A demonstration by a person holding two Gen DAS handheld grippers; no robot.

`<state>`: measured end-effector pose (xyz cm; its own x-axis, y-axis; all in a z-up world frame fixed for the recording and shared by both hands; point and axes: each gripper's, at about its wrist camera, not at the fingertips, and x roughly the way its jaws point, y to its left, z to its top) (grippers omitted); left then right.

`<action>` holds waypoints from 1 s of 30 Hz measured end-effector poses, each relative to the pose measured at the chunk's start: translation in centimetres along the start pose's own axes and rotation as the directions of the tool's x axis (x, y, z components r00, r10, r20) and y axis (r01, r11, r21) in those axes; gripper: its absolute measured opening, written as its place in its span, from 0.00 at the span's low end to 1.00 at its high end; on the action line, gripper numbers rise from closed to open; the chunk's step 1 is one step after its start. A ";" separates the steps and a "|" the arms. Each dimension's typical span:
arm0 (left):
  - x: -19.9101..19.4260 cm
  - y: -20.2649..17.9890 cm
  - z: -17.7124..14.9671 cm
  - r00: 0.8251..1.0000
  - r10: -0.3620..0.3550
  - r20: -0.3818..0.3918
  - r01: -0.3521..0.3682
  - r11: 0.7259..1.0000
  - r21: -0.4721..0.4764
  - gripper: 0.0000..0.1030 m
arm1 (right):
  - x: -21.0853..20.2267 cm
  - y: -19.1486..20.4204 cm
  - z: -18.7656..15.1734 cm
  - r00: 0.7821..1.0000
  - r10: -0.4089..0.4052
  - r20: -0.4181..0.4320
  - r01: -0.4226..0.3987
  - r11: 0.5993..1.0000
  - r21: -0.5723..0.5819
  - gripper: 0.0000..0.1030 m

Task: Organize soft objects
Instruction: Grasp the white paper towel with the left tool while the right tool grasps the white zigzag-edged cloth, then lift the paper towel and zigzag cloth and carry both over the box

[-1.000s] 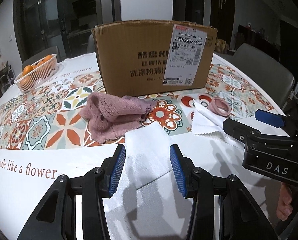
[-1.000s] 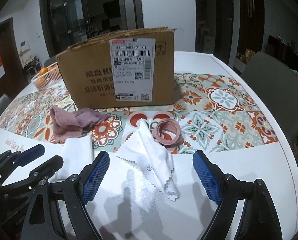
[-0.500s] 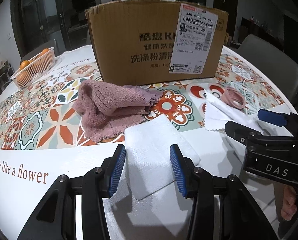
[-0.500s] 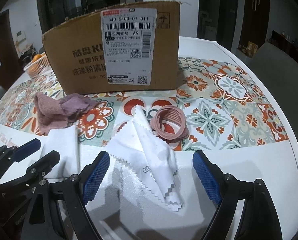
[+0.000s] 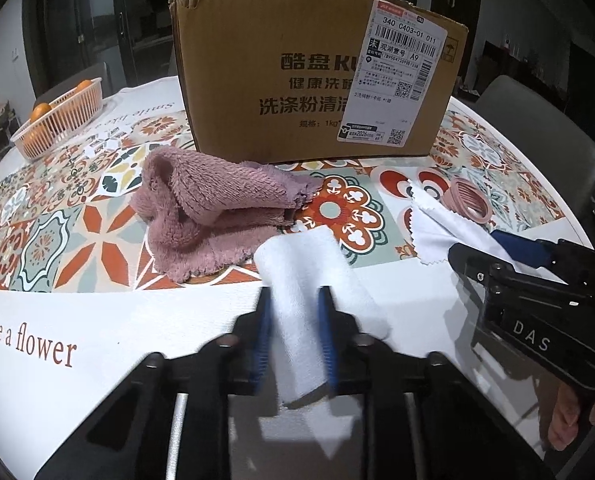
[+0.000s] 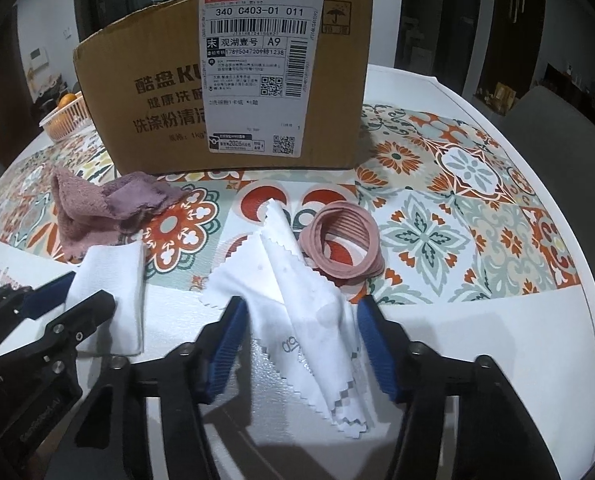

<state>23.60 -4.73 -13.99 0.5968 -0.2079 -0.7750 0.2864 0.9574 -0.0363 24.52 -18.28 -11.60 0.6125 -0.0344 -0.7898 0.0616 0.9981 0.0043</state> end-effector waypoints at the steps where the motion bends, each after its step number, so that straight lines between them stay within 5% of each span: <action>1: 0.0 -0.1 0.0 1.000 0.000 0.000 0.000 1.000 0.003 0.13 | 0.0 0.0 0.0 1.000 0.004 -0.001 -0.004 1.000 0.002 0.43; 8: -0.6 -0.2 0.0 1.000 -0.004 0.002 0.004 1.000 0.000 0.09 | -0.6 -0.1 -0.2 0.998 0.055 -0.008 -0.055 0.998 0.021 0.16; 30: -6.6 -0.3 0.7 0.992 0.008 0.128 -0.007 1.000 -0.014 0.09 | -6.4 1.0 0.0 0.987 0.120 0.104 -0.123 0.992 0.023 0.12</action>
<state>20.08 -3.77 -8.38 0.6903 -0.2240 -0.6880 0.2723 0.9614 -0.0398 20.61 -17.04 -6.53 0.6940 0.0805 -0.7154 0.0038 0.9933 0.1155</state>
